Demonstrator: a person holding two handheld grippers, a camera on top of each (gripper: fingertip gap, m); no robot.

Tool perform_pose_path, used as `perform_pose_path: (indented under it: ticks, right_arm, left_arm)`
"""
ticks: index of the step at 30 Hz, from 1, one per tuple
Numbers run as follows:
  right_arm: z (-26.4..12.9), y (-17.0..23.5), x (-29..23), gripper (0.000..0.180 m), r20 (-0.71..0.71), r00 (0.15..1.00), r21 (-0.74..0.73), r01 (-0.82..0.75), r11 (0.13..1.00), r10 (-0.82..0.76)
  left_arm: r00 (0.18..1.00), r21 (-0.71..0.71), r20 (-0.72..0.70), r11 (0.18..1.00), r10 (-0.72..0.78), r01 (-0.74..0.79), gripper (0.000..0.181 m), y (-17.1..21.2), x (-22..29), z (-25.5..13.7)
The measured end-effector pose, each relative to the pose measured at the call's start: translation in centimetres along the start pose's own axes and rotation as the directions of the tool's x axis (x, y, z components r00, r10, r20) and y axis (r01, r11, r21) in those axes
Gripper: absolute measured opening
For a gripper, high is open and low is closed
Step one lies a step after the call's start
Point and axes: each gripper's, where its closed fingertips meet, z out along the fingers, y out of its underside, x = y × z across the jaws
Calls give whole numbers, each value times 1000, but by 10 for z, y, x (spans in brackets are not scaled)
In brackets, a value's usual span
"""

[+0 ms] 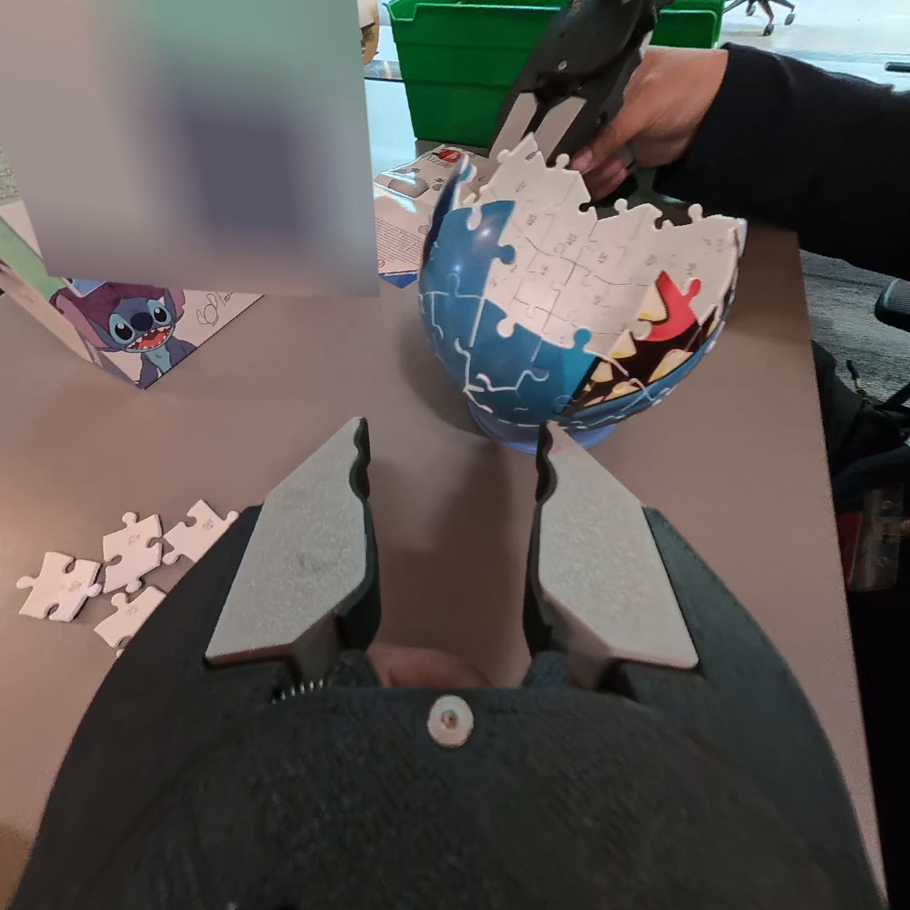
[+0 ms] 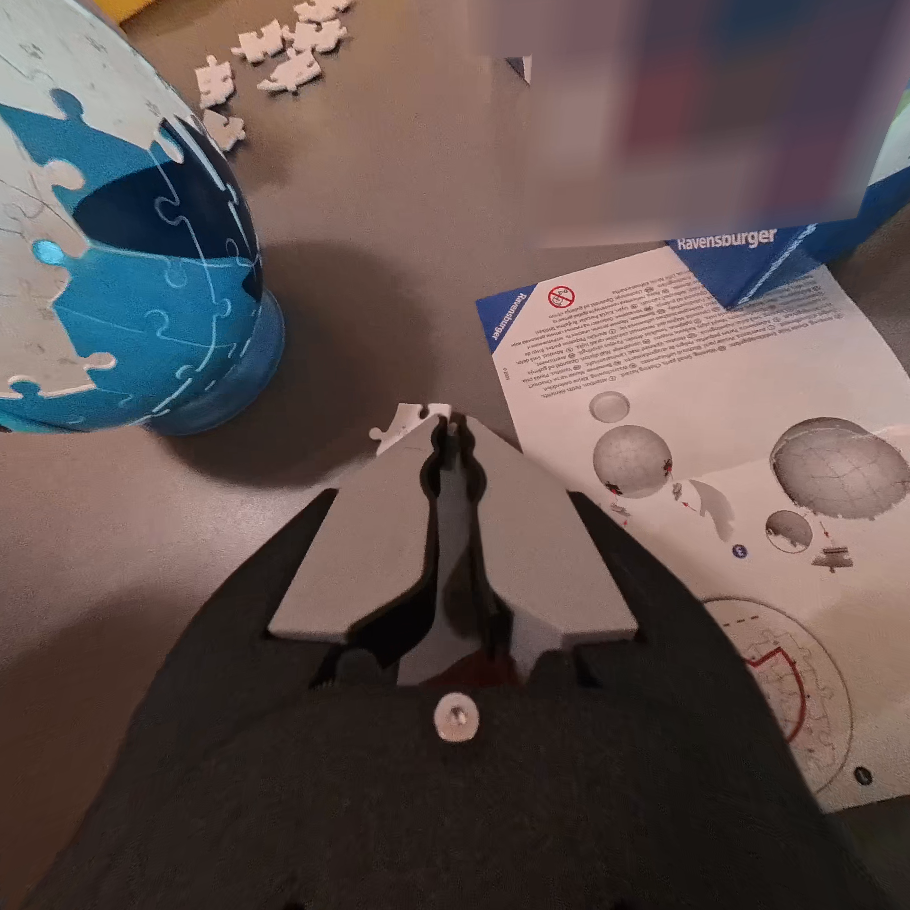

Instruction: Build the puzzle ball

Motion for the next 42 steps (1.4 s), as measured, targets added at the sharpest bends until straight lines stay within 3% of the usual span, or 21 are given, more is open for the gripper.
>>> perform_pose_path:
  ticks: [6,14,20,24,28,36,39,42]
  right_arm:
    - [-15,-13,-1,0,23,999,102,-33,994,31]
    - [-37,-33,-11,0,-58,996,168,75,983,-66]
    - [-79,-86,-46,0,-144,962,229,262,938,-233]
    - [-92,-127,-85,0,-166,924,300,380,875,-344]
    - [-88,-147,-115,0,-176,893,330,449,830,-413]
    - [-81,-154,-139,0,-156,877,360,479,801,-454]
    - [-78,-153,-138,0,-158,872,356,489,797,-464]
    - [-76,-153,-135,0,-150,879,373,475,797,-453]
  left_arm:
    - [999,41,24,999,-35,34,63,-7,-8,-6]
    - [995,85,89,996,-36,29,61,-15,-24,-20]
    - [986,192,165,981,9,-41,48,-76,-30,-60]
    - [975,125,195,983,109,-135,41,-117,-10,-47]
    - [981,86,114,982,160,-170,44,-139,19,-18]
    - [996,98,-14,991,88,-87,35,-144,23,6]
    - [994,108,-70,991,81,-73,24,-143,28,8]
    - [987,118,-139,991,78,-62,1,-143,33,10]
